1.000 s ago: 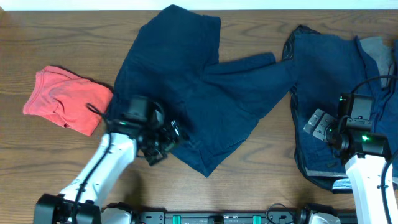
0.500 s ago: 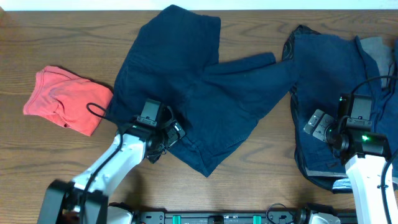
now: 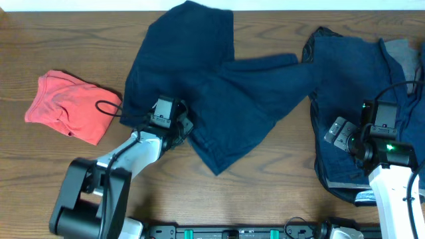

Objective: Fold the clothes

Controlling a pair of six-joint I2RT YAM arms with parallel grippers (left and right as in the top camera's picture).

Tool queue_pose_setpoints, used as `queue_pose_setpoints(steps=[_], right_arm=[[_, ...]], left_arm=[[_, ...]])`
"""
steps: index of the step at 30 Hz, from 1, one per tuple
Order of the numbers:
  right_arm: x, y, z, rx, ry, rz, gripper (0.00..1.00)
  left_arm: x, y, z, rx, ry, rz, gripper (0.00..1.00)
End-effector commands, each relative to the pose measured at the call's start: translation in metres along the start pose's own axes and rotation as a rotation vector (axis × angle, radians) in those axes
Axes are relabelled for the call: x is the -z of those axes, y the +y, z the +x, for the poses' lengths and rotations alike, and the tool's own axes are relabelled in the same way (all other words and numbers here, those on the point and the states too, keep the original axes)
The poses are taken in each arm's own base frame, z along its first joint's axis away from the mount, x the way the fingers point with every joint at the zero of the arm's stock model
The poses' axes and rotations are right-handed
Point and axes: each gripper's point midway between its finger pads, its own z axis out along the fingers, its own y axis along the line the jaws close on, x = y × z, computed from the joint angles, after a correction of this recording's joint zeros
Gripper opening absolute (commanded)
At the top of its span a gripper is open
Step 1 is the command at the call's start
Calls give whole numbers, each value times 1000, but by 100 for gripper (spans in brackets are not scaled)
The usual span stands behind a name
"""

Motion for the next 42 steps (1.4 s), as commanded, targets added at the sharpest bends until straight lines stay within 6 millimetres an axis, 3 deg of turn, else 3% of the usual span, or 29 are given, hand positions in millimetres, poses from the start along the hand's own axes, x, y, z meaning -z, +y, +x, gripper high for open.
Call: queue_pose_setpoints(steps=[1, 8, 16, 19, 20, 24, 27, 33, 37, 42], right_arm=[[2, -4, -4, 1, -16, 12, 99], [2, -4, -4, 2, -15, 13, 99], [2, -4, -4, 4, -15, 13, 99], [2, -4, -4, 4, -15, 12, 99], [2, -4, -4, 4, -15, 13, 99], [2, -4, -4, 4, -15, 12, 99], [2, -4, -4, 5, -13, 12, 99], [0, 8, 3, 51, 26, -52, 99], [-10, 18, 10, 71, 83, -96, 99], [-14, 71, 26, 227, 187, -402, 86]], left_arm=[[-9, 11, -13, -37, -46, -21, 6], [3, -20, -75, -192, -145, 21, 6], [47, -23, -167, -213, -268, -12, 5], [62, -18, -187, -193, -282, -36, 9], [64, -15, -188, -183, -271, -39, 15], [60, -8, -164, -164, -146, -27, 98], [56, 4, -130, -142, -2, -65, 98], [66, 47, -52, -114, 276, -268, 98], [63, 72, -39, -166, 274, -392, 98], [62, 93, -19, -162, 310, -462, 98]])
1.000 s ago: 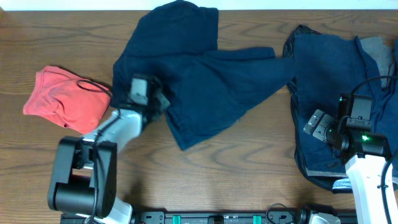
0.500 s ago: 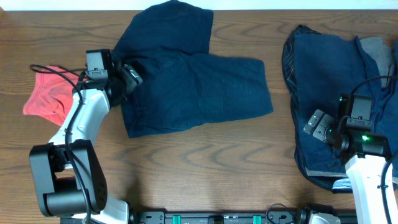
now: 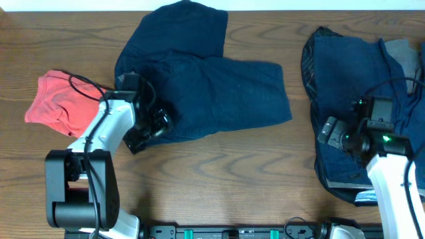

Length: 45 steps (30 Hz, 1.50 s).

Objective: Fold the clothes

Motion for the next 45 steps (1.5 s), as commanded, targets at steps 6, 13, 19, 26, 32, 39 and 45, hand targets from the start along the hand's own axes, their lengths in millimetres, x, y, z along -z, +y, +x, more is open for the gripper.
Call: queue_pose_setpoints(steps=[6, 13, 19, 26, 32, 39, 45], right_arm=[[-14, 56, 3, 144, 76, -329, 82], [-20, 54, -8, 155, 37, -304, 84], [-21, 54, -10, 157, 28, -304, 85], [-25, 40, -14, 124, 17, -219, 80], [-36, 37, -8, 99, 61, -203, 75], [-63, 39, 6, 92, 166, -228, 75], [-72, 49, 38, 90, 320, -300, 77]], left_arm=[[-23, 25, 19, 47, 30, -80, 98], [-34, 17, 5, 129, -49, -20, 100], [-31, 10, -14, 190, -130, 7, 90], [-31, 19, -18, 337, -167, -29, 38], [-34, 16, 18, 393, 8, -11, 6], [-26, 26, 100, 185, 287, -147, 6], [-24, 35, 124, 92, 288, -266, 6]])
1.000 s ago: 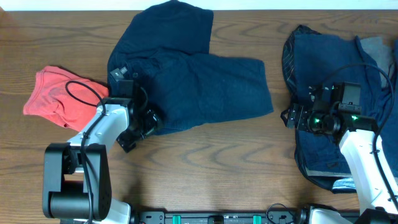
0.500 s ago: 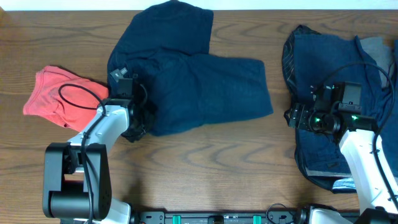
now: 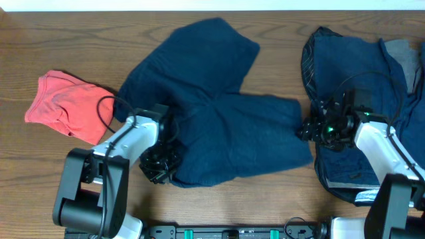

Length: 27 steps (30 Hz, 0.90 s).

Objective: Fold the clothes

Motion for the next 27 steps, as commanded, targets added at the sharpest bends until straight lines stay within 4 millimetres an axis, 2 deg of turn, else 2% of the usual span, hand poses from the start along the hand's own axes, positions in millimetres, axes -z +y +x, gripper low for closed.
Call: queue_pose_setpoints(steps=[1, 7, 15, 21, 27], right_arm=[[-6, 8, 8, 8, 53, -47, 77], [-11, 5, 36, -76, 178, -27, 78], [3, 3, 84, -155, 375, 2, 85], [-4, -3, 87, -211, 366, 61, 86], [-37, 0, 76, -263, 239, 66, 84]], left_arm=[[-4, 2, 4, -45, -13, -36, 6], [-4, 5, -3, -29, -57, -57, 6], [-4, -5, -10, -40, -86, -18, 6], [-4, -5, -11, -44, -86, -17, 6], [-4, -5, -10, -44, -84, -20, 6]])
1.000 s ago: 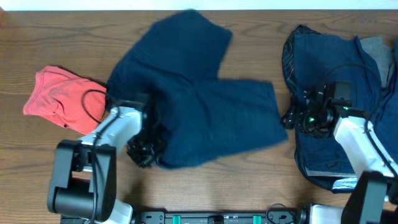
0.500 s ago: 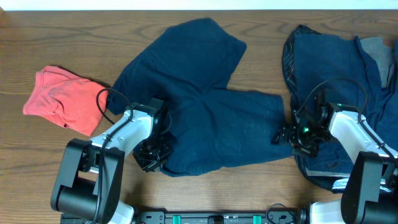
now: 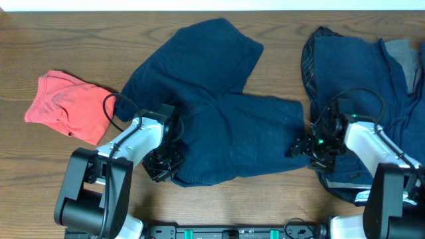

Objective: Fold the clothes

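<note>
A dark navy pair of shorts (image 3: 226,133) lies spread across the middle of the table, one leg pointing to the back and the other to the right. My left gripper (image 3: 163,167) sits at its lower left corner, shut on the fabric edge. At the right leg's hem my right gripper (image 3: 294,150) rests low against the cloth. Its jaws are too dark and small to read.
A crumpled red garment (image 3: 66,106) lies at the left. A pile of dark blue clothes (image 3: 352,73) with a grey piece (image 3: 402,50) fills the right side. The table's front edge runs just below both arms.
My right gripper has moved down and a little left, from the upper part of the right leg's hem to its lower part. The left gripper and the shorts have barely shifted.
At first the shorts lay bunched diagonally with my left gripper at their lower left and the right arm over the pile. Then the left gripper held them further left, folded. Later they lay spread out, the right gripper at the hem, where it remains now.
</note>
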Controlling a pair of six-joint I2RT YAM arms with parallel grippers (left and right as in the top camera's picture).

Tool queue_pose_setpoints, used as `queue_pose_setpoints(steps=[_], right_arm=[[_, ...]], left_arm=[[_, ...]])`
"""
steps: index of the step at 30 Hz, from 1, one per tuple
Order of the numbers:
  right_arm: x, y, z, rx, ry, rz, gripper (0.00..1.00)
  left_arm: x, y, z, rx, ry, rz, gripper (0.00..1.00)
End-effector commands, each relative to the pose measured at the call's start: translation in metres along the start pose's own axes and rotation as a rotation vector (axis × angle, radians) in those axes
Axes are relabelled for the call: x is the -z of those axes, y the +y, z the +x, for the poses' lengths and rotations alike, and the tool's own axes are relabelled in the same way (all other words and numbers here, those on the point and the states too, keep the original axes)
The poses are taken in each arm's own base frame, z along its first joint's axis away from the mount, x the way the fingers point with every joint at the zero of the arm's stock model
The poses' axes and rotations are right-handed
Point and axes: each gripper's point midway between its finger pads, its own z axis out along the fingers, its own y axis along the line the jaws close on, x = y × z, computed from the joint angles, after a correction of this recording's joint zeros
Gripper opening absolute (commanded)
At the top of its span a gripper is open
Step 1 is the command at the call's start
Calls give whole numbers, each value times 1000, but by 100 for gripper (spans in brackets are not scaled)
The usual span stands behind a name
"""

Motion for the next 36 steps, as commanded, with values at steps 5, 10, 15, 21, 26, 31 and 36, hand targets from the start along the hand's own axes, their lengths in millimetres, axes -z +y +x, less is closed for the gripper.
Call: queue_pose_setpoints(steps=[5, 10, 15, 21, 26, 31, 36], right_arm=[[-33, -14, -3, -177, -97, 91, 79], [-31, -24, -11, -221, -151, 149, 52], [-31, -27, -3, -230, -121, 164, 44], [-29, -40, 30, -271, 0, 234, 63], [-24, -50, 52, -295, 74, 296, 66], [-16, -56, 48, -306, 28, 333, 65], [-19, -50, 20, -303, -93, 297, 64]], left_arm=[[-2, 5, 0, 6, -6, -24, 6], [-2, 8, 2, 9, 5, -38, 6], [-2, 8, 2, 10, 5, -39, 6], [-2, 8, 2, 10, 5, -39, 6], [-2, 8, 2, 9, 4, -39, 6], [-2, 8, 2, -10, 5, -39, 6], [-2, 8, 2, -11, 2, -36, 6]])
